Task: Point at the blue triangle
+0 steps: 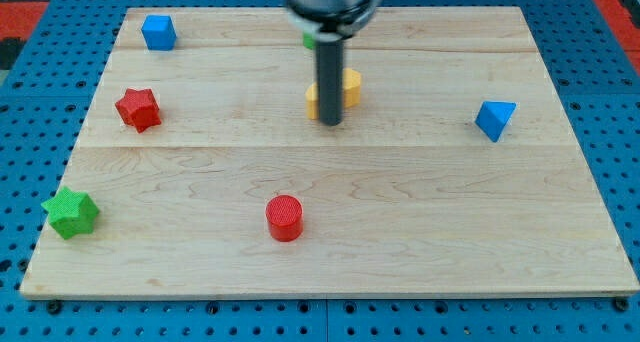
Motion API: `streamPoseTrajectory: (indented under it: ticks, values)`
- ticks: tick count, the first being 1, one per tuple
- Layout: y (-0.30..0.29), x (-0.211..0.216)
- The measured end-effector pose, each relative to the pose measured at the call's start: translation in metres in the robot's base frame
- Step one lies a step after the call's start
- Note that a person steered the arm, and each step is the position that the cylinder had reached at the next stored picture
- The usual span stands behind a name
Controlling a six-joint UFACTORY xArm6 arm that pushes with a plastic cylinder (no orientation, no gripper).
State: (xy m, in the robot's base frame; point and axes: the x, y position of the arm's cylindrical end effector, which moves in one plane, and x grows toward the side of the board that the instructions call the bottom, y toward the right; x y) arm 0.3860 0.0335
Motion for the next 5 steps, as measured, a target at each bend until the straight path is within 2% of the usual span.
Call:
streamPoseTrajectory:
  ticks: [1,2,3,4,5]
  values:
    - [0.059,0.031]
    - [0.148,-0.007]
    - [0.195,-0.023]
    - [0.237,0.041]
    - [0.123,0.08]
